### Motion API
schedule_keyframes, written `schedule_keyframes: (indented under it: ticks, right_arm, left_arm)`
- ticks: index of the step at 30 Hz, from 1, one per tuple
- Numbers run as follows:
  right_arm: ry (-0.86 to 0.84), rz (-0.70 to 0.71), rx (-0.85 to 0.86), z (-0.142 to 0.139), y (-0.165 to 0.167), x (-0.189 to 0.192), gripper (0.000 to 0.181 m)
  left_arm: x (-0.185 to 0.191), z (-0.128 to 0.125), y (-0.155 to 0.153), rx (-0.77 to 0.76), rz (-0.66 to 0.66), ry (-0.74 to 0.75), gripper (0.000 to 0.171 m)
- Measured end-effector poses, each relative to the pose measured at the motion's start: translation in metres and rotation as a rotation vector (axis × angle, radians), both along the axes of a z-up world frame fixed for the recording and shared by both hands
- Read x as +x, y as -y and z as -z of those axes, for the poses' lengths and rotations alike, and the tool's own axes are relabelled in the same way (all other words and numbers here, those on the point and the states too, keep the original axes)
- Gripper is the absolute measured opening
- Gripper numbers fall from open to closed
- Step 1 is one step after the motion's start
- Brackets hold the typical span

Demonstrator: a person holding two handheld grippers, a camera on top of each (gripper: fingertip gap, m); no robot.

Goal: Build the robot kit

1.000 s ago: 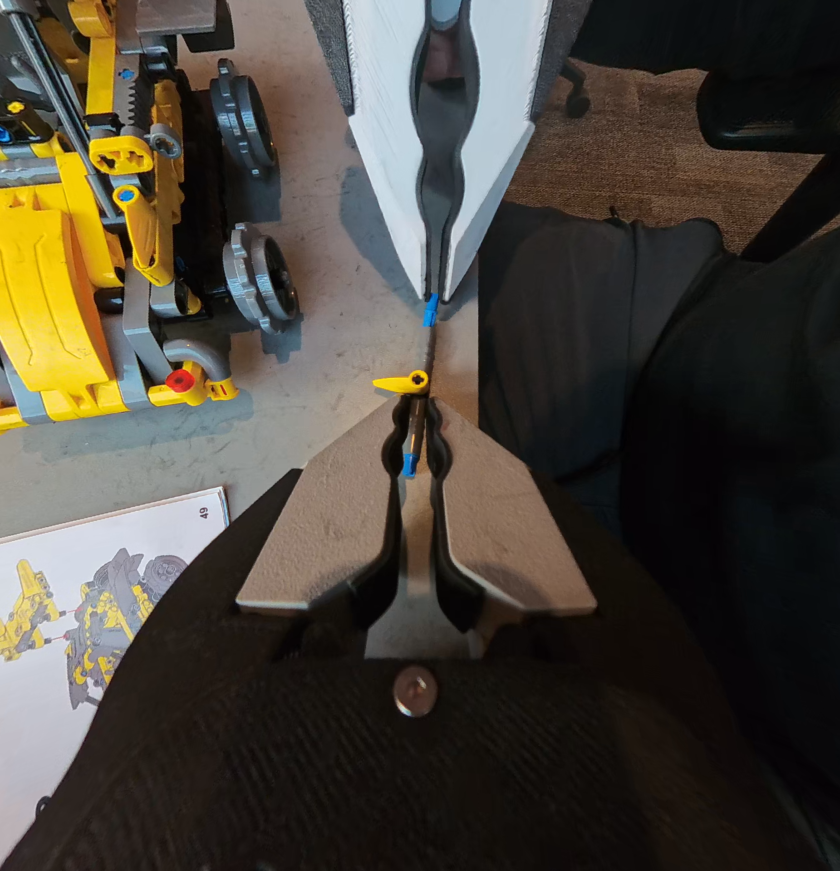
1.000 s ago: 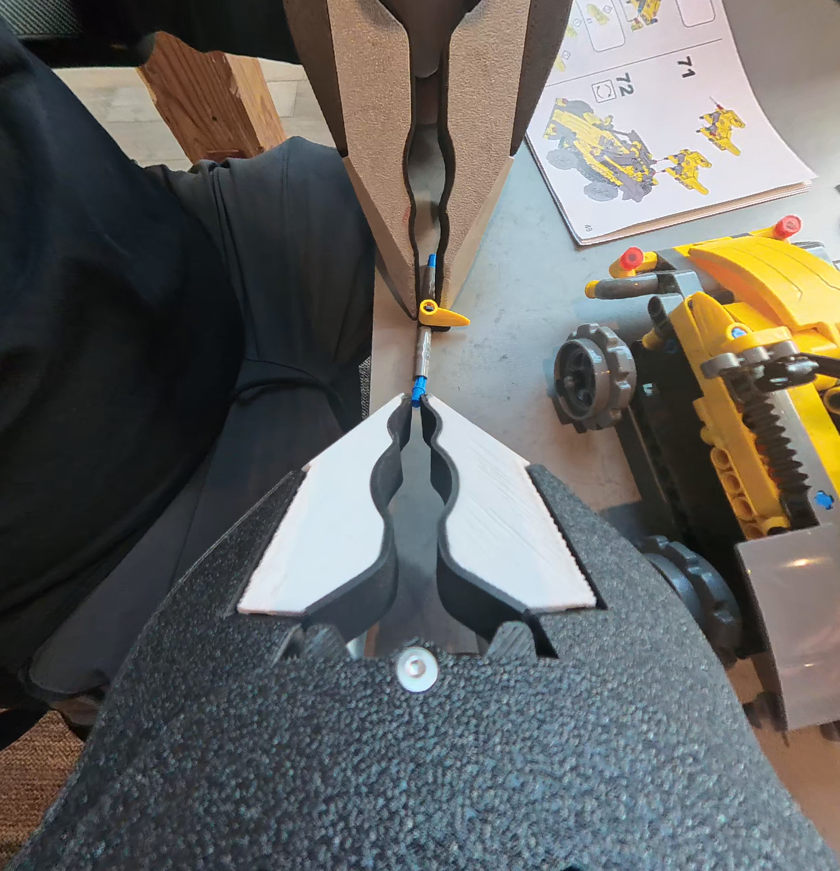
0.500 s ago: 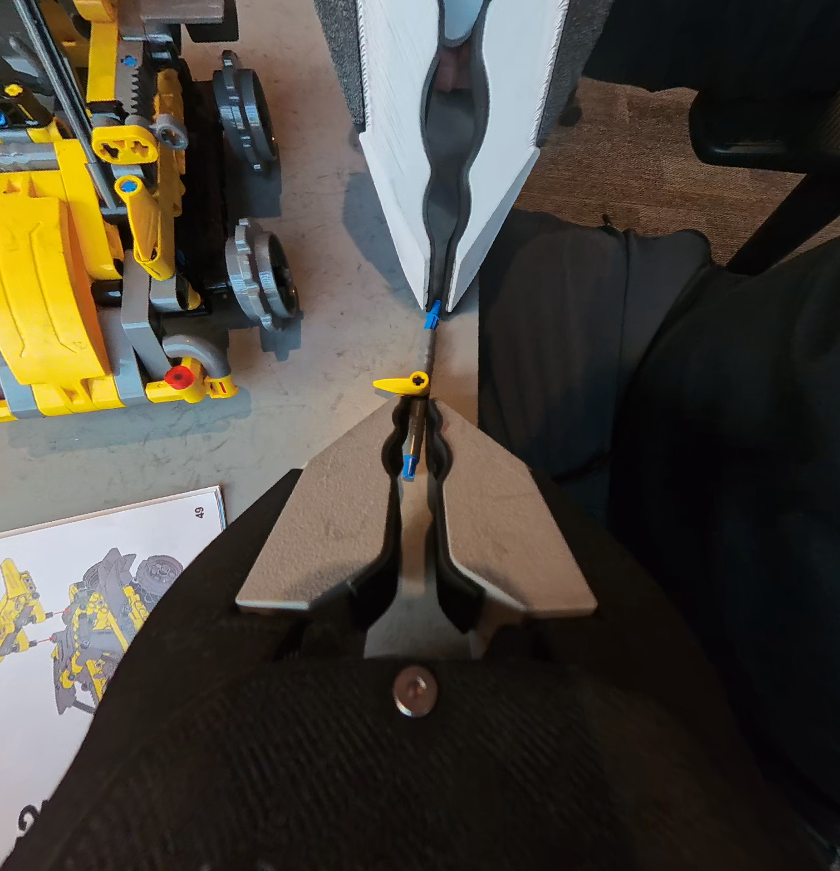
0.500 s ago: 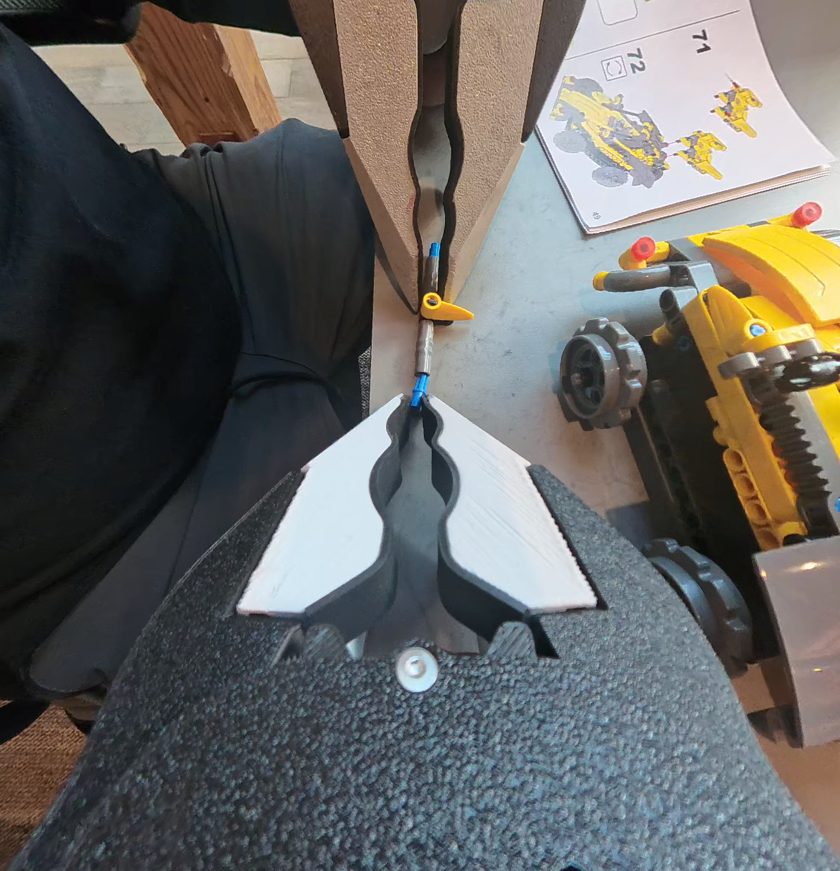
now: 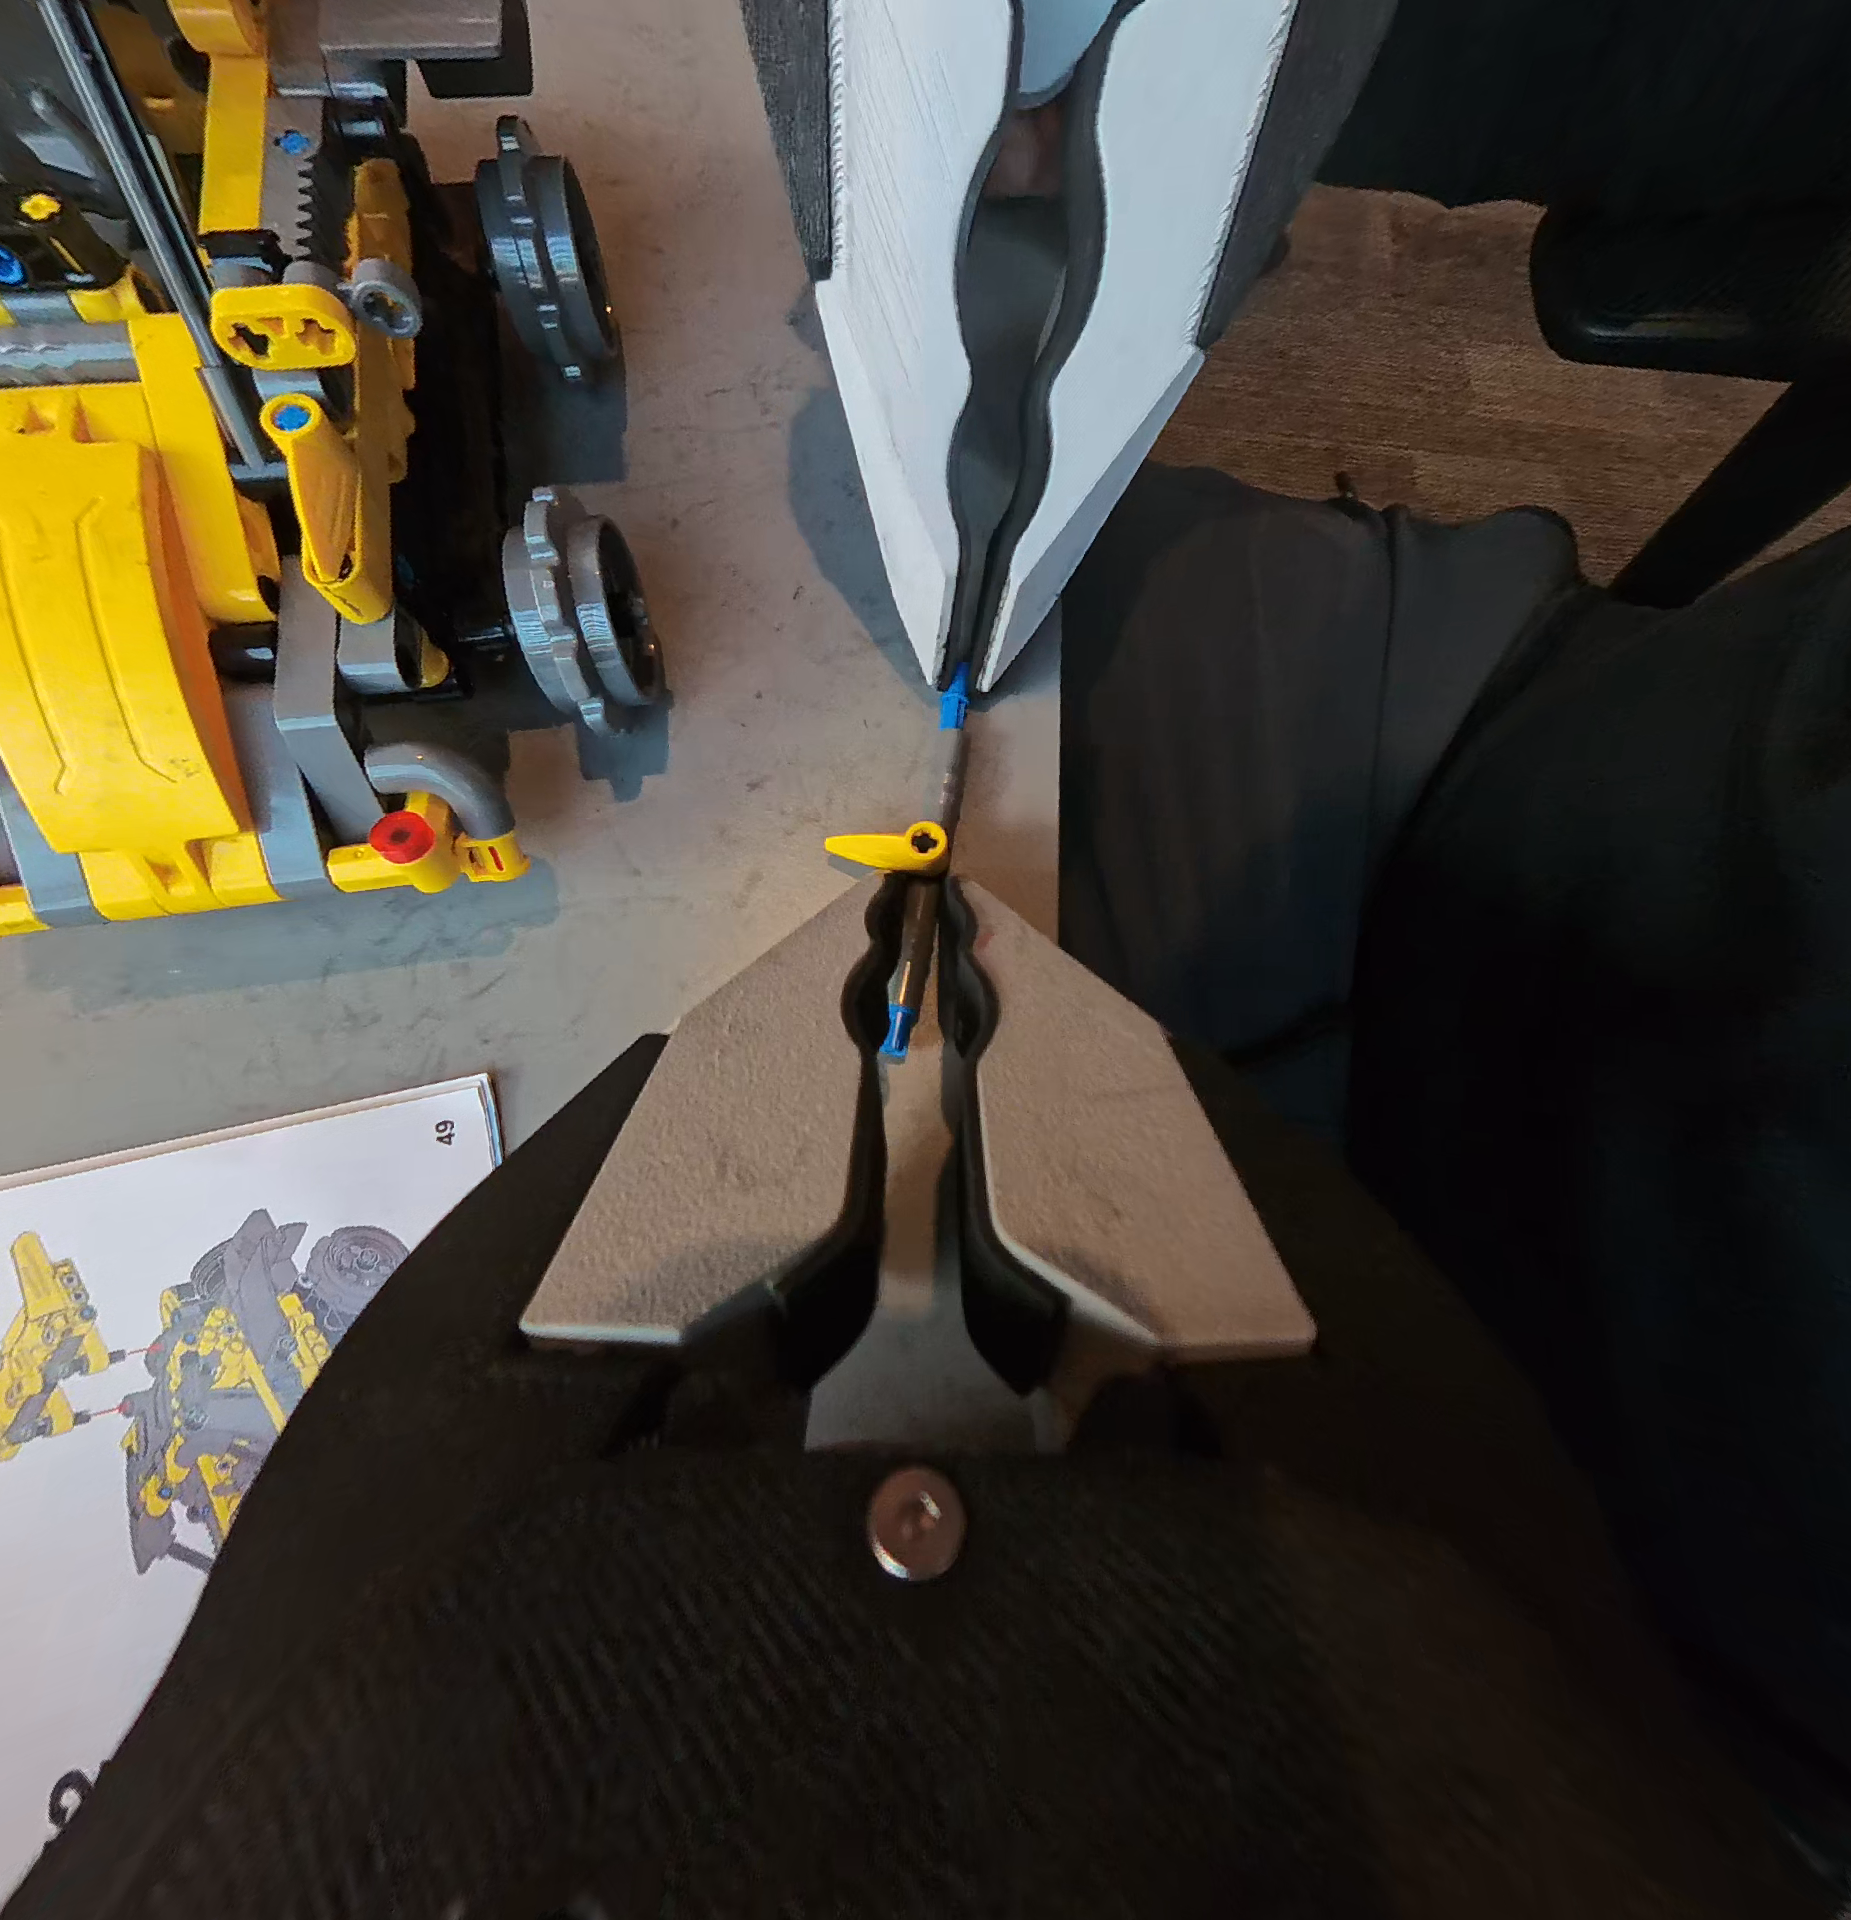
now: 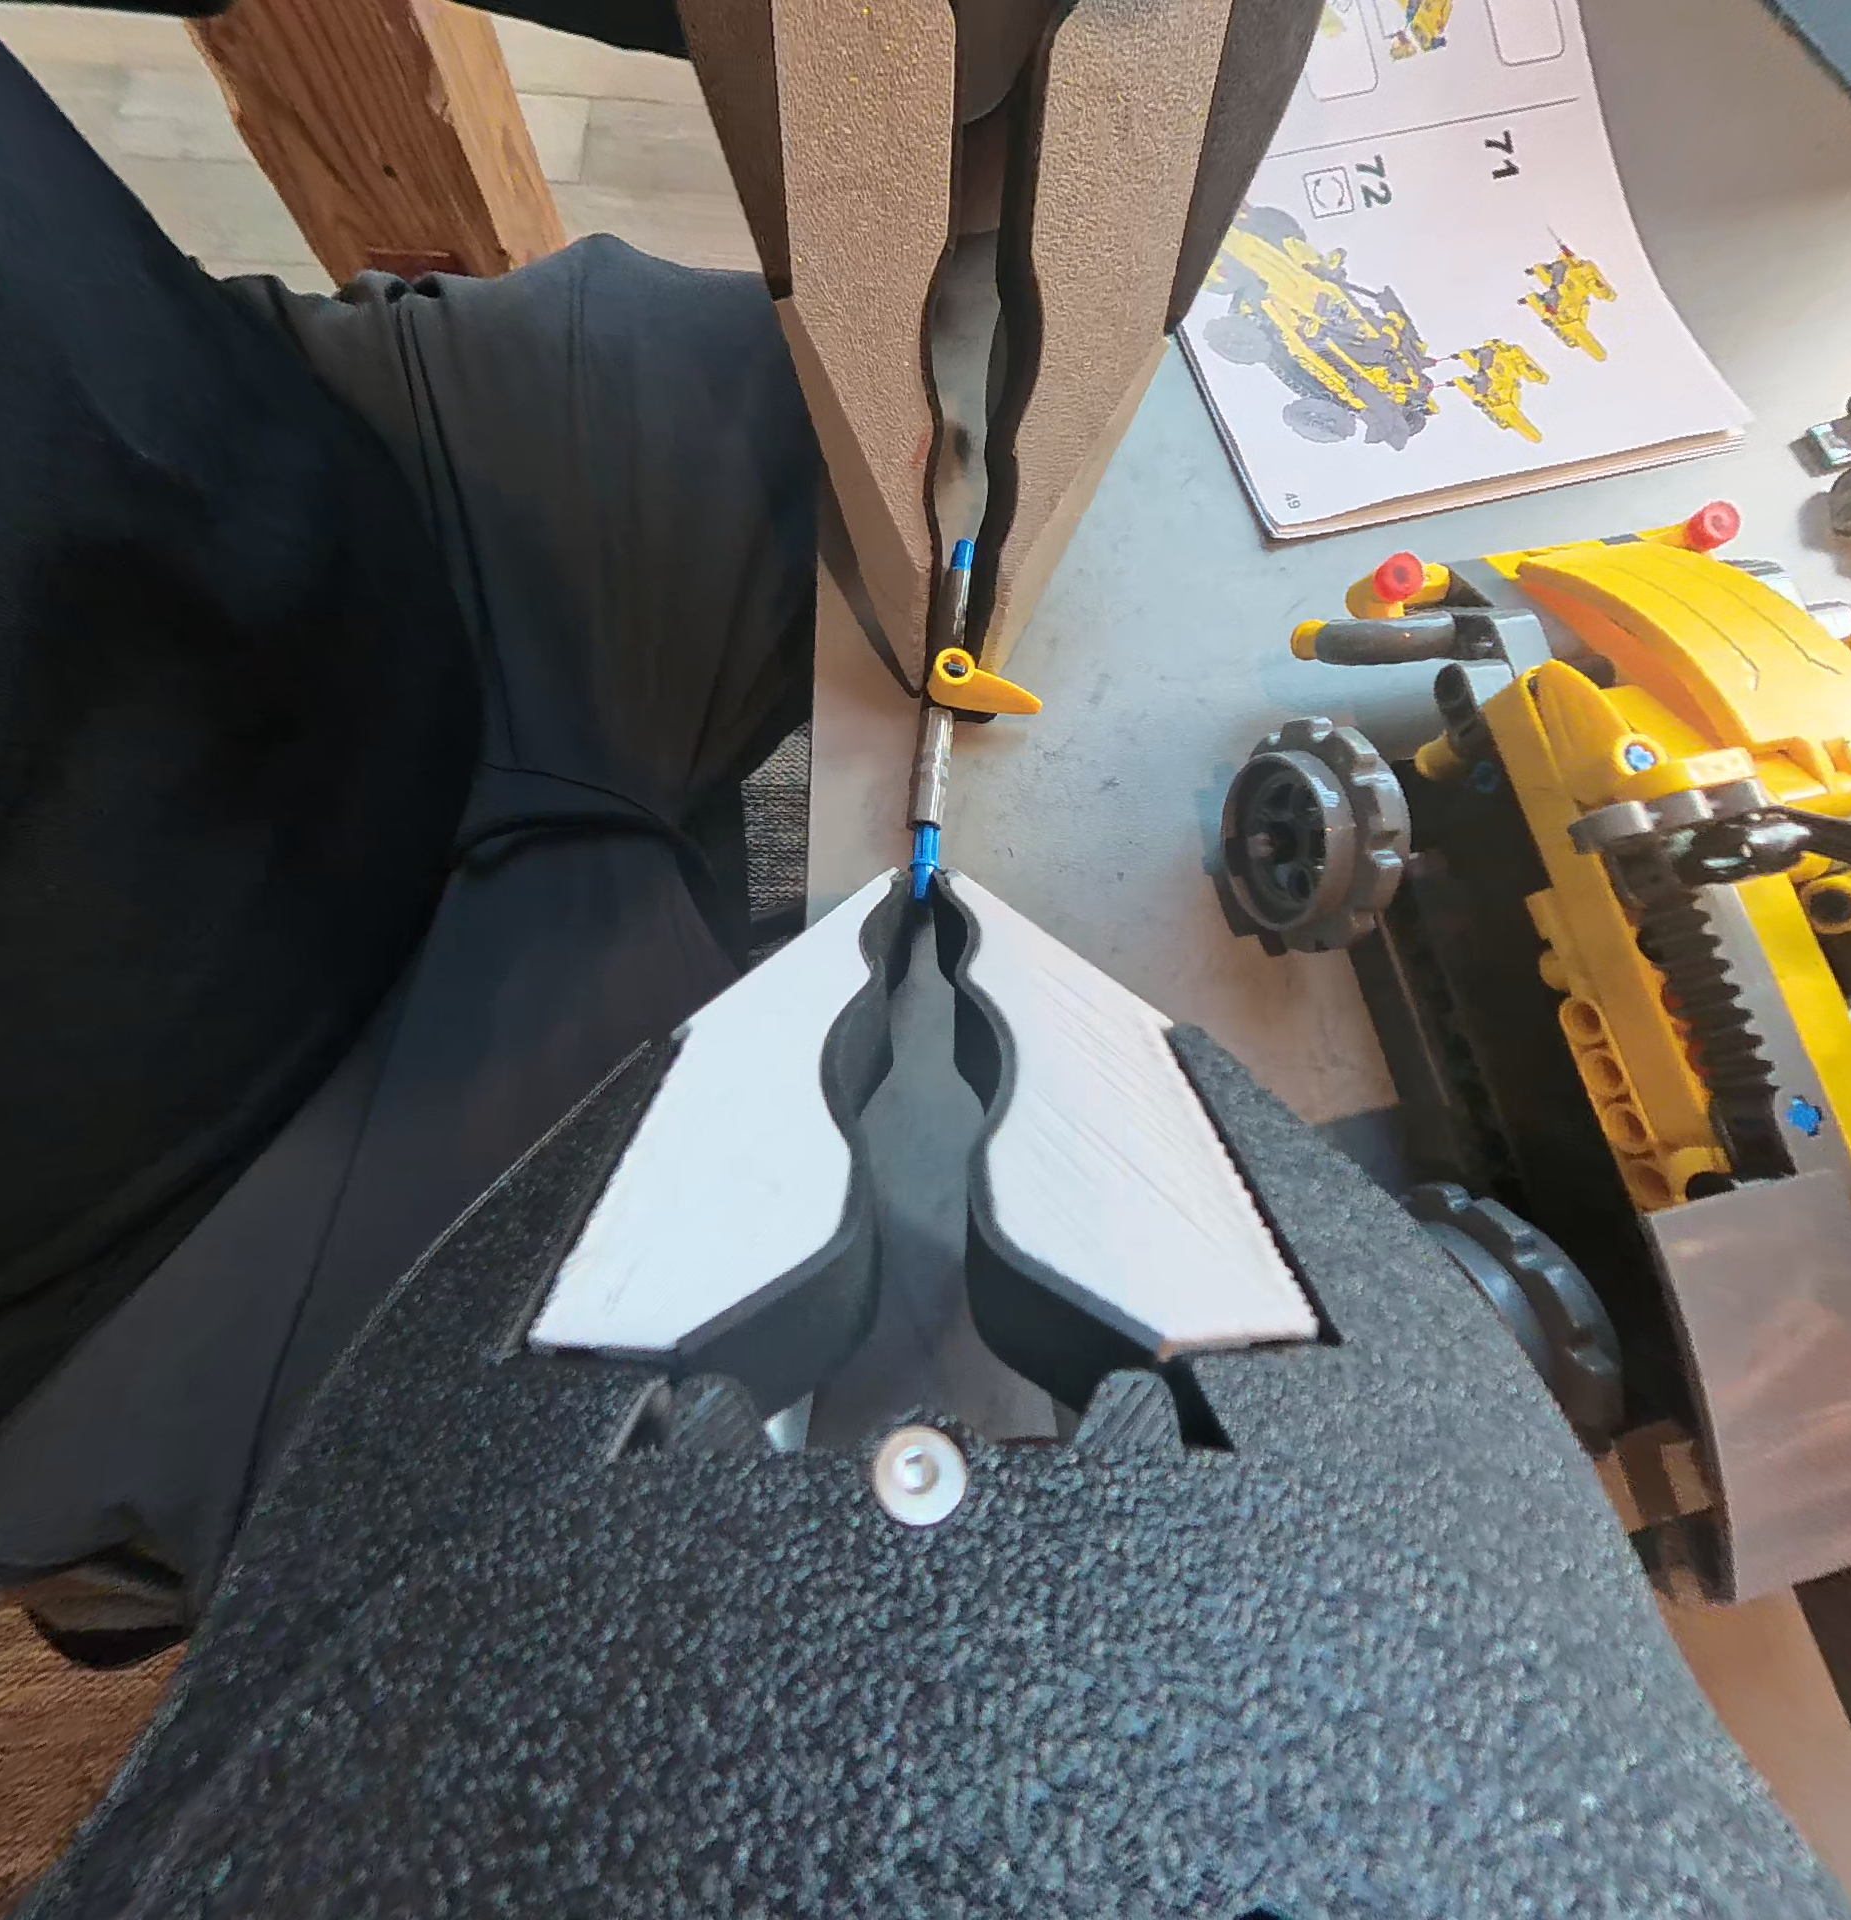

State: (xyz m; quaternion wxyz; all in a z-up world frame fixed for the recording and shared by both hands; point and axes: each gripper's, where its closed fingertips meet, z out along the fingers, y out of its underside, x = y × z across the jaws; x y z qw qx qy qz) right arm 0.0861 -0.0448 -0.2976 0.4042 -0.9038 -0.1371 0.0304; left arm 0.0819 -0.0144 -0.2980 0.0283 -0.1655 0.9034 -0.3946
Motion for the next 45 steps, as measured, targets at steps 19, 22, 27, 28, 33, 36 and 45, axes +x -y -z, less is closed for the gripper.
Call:
schedule_keyframes:
  ticks: [19,22,27,28,33,36,45]
  right_arm:
    - [-0.494,0.216,-0.027,-0.0052,-0.0052,-0.0025,0.000]
    - [-0.483,0.218,-0.022,-0.0053,-0.0054,-0.0025,0.000]
    - [-0.412,0.213,-0.009,-0.0043,-0.0053,-0.0043,0.001]
    - [-0.352,0.205,-0.005,-0.0030,-0.0052,-0.0054,0.001]
    - [-0.192,0.206,0.019,-0.0003,-0.0059,-0.0057,0.002]
    - [-0.206,0.198,0.020,-0.0008,-0.0050,-0.0069,0.002]
    - [-0.144,0.217,0.027,0.0004,-0.0074,-0.0046,0.001]
  left_arm:
    - [-0.0023,0.0005,-0.0032,0.039,0.007,0.109,0.003]
    - [-0.0025,0.0004,-0.0033,0.044,0.035,0.127,0.003]
    - [-0.0024,0.0001,-0.0039,0.052,0.056,0.159,0.003]
    - [-0.0026,0.0003,-0.0041,0.049,0.050,0.148,0.003]
    - [-0.0029,0.0004,-0.0042,0.031,0.038,0.091,0.003]
    - [-0.0043,0.0004,-0.0039,0.022,0.052,0.067,0.003]
    - [-0.0036,-0.0002,-0.0050,-0.010,0.035,-0.036,0.003]
